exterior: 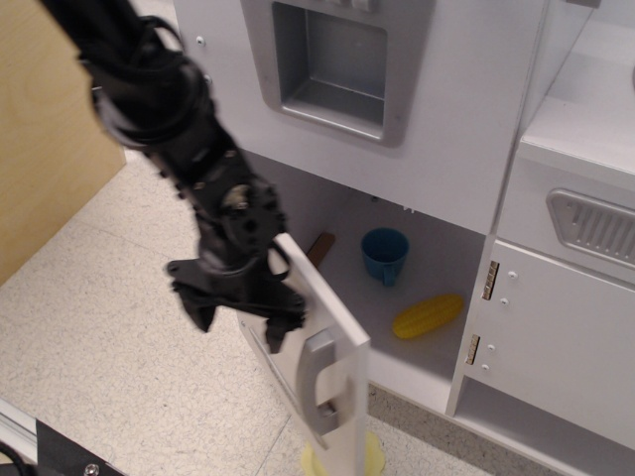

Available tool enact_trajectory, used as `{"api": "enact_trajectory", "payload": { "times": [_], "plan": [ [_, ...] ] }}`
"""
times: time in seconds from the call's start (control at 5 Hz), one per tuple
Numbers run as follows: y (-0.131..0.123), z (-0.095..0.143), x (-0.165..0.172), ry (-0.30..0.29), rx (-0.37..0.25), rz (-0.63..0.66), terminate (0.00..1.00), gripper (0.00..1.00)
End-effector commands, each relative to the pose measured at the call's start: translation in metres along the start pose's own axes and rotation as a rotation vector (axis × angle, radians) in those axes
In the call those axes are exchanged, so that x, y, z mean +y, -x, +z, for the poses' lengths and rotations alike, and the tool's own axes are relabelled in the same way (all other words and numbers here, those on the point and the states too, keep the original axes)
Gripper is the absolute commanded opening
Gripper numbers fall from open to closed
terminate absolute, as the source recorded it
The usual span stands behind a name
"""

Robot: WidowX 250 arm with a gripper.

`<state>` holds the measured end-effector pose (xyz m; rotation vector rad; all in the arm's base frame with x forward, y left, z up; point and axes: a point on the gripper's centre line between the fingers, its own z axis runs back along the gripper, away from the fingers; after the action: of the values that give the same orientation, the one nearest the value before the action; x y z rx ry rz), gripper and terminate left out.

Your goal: Close low fridge

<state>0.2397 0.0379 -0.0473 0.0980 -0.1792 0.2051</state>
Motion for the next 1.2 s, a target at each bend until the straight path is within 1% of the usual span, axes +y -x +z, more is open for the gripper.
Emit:
{"api": "enact_trajectory", "payload": {
  "times": [0.0, 0.2, 0.4, 0.8, 1.0],
  "plan": [
    [-0.043, -0.003, -0.024, 0.022, -0.056, 0.056, 0.0, 1.0],
    [-0.056, -0.009, -0.033, 0.039, -0.06, 0.087, 0.0, 1.0],
    [-0.068, -0.012, -0.039, 0.061, -0.091, 0.117, 0.0, 1.0],
    [-0.084, -0.02, -0.046, 0.061, -0.141, 0.156, 0.0, 1.0],
    [-0.086, -0.018, -0.043, 0.062, -0.155, 0.162, 0.0, 1.0]
  ]
}}
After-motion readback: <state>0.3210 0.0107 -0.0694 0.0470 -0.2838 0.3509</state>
